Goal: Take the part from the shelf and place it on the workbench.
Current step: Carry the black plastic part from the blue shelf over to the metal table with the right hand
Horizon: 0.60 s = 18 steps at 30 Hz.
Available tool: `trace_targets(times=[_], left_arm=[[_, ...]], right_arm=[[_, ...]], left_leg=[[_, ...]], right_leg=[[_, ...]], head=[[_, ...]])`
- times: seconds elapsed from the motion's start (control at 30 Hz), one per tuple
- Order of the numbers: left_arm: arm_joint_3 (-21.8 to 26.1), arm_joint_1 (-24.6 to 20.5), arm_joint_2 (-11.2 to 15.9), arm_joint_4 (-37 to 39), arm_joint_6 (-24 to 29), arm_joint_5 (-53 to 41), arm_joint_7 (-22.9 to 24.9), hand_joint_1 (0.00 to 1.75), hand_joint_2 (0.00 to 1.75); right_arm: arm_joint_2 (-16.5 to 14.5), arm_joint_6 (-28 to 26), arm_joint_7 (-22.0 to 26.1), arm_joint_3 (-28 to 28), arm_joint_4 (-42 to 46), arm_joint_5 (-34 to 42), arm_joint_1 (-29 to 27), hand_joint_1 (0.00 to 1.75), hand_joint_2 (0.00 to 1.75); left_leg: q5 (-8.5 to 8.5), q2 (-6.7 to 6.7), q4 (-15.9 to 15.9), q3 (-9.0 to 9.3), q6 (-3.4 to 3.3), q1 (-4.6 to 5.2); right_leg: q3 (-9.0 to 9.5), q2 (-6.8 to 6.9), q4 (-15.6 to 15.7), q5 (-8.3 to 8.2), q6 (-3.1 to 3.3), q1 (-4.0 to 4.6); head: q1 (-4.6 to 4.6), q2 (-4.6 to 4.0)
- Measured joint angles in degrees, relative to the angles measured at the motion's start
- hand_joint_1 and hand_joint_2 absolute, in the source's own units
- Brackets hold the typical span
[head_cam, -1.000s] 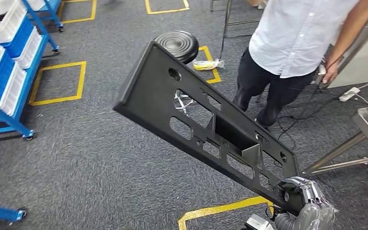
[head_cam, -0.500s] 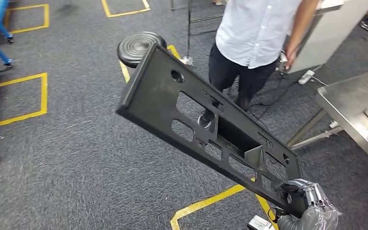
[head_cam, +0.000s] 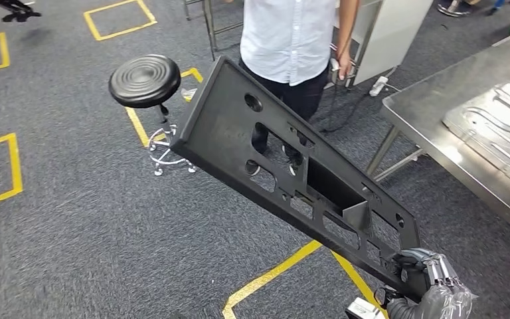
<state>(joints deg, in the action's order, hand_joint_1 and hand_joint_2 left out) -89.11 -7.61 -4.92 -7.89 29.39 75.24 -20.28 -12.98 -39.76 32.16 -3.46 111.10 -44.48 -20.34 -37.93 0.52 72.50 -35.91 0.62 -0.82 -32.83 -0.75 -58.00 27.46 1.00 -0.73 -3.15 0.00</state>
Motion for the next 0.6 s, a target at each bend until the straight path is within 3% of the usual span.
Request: trace_targets(times=[0.03, 0.07, 0.1, 0.17, 0.23, 0.3, 0.33, 0.4, 0.47, 0.5, 0.53, 0.57, 0.6], left_arm=[[0.0, 0.1, 0.0, 0.0, 0.0, 0.0, 0.0, 0.0, 1.75], [0.0, 0.2, 0.0, 0.0, 0.0, 0.0, 0.0, 0.0, 1.75], [0.0, 0.2, 0.0, 0.0, 0.0, 0.0, 0.0, 0.0, 1.75], [0.0, 0.2, 0.0, 0.0, 0.0, 0.0, 0.0, 0.0, 1.75], [0.0, 0.2, 0.0, 0.0, 0.0, 0.1, 0.1, 0.0, 1.75], [0.0, 0.1, 0.0, 0.0, 0.0, 0.1, 0.0, 0.0, 1.75], [0.0, 0.0, 0.0, 0.0, 0.0, 0.2, 0.0, 0.0, 1.75], [0.0, 0.0, 0.0, 0.0, -0.1, 0.2, -0.1, 0.0, 1.75], [0.0, 0.1, 0.0, 0.0, -0.1, 0.2, -0.1, 0.0, 1.75], [0.0, 0.2, 0.0, 0.0, -0.1, 0.2, -0.1, 0.0, 1.75], [0.0, 0.2, 0.0, 0.0, -0.1, 0.2, -0.1, 0.0, 1.75], [0.0, 0.2, 0.0, 0.0, -0.1, 0.2, -0.1, 0.0, 1.75], [0.0, 0.2, 0.0, 0.0, -0.1, 0.2, -0.1, 0.0, 1.75]], right_arm=[[0.0, 0.0, 0.0, 0.0, 0.0, 0.0, 0.0, 1.75, 1.75], [0.0, 0.0, 0.0, 0.0, 0.0, 0.0, 0.0, 1.75, 1.75], [0.0, 0.0, 0.0, 0.0, 0.0, 0.0, 0.0, 1.75, 1.75], [0.0, 0.0, 0.0, -0.1, 0.0, 0.0, 0.0, 1.75, 1.75], [0.0, 0.0, 0.0, -0.1, 0.0, 0.0, 0.0, 1.75, 1.75], [0.0, 0.0, -0.1, -0.1, 0.0, 0.1, 0.0, 1.75, 1.75], [0.0, 0.0, -0.1, -0.2, 0.0, 0.1, -0.1, 1.75, 1.75], [0.0, 0.0, -0.1, -0.2, 0.0, 0.1, -0.1, 1.75, 1.75], [0.0, 0.0, 0.0, -0.2, 0.0, 0.1, 0.0, 1.75, 1.75], [0.0, 0.0, 0.0, -0.3, 0.0, 0.2, 0.0, 1.75, 1.75], [0.0, 0.0, 0.0, -0.3, 0.0, 0.2, 0.0, 1.75, 1.75], [0.0, 0.0, 0.0, -0.3, 0.0, 0.2, -0.1, 1.75, 1.75], [0.0, 0.0, 0.0, -0.4, 0.0, 0.3, -0.1, 1.75, 1.75]], left_leg=[[0.15, -0.1, 1.5, -0.87, 0.0, 0.0], [1.53, -0.19, 0.6, -0.71, -0.06, -0.02], [3.78, -0.53, -2.3, 0.4, -0.17, -0.06], [7.49, -2.87, -9.8, 3.35, -0.48, -0.28], [8.27, -4.76, -13.2, 4.68, -0.87, -0.29], [8.36, -4.06, -13.6, 4.76, -1.45, -0.19], [8.57, -3.42, -13.8, 4.84, -1.82, -0.26], [8.97, -1.97, -14.5, 5.02, -2.65, -0.44], [9.01, -0.44, -14.7, 5.09, -3.09, -0.24], [8.96, 0.37, -14.7, 5.07, -3.15, -0.14], [8.87, 1.16, -14.6, 5.09, -3.18, -0.09], [8.77, 1.9, -14.6, 5.15, -3.18, -0.06], [8.65, 2.57, -14.6, 5.28, -3.12, -0.03]], right_leg=[[-0.01, -0.78, -0.1, 0.03, 0.01, 0.03], [-0.01, -1.6, -0.3, 0.08, -0.03, 0.03], [0.0, -2.43, -0.5, 0.17, -0.11, 0.0], [-0.22, -3.88, -1.1, 0.4, -0.49, 0.0], [-0.77, -5.11, -1.4, 0.33, -1.16, -0.04], [-1.22, -6.34, -1.3, -0.02, -1.94, -0.14], [-1.42, -6.1, -1.4, 0.08, -2.22, -0.11], [-2.84, -3.56, -4.4, 2.0, -2.7, 0.02], [-5.99, -0.6, -11.1, 5.52, -3.08, 0.01], [-7.54, -0.09, -14.4, 6.77, -3.23, -0.04], [-8.36, 0.15, -16.1, 7.05, -3.32, -0.07], [-8.17, 0.35, -15.9, 6.33, -3.34, -0.08], [-6.82, 0.72, -13.5, 4.7, -3.25, -0.05]], head=[[0.01, 0.0], [0.01, 0.0], [0.01, 0.0], [-0.01, 0.0], [-0.02, 0.0], [-0.01, 0.0], [-0.05, 0.0], [-0.22, 0.0], [-0.36, 0.0], [-0.35, 0.0], [-0.36, 0.0], [-0.36, 0.0], [-0.36, 0.0]])
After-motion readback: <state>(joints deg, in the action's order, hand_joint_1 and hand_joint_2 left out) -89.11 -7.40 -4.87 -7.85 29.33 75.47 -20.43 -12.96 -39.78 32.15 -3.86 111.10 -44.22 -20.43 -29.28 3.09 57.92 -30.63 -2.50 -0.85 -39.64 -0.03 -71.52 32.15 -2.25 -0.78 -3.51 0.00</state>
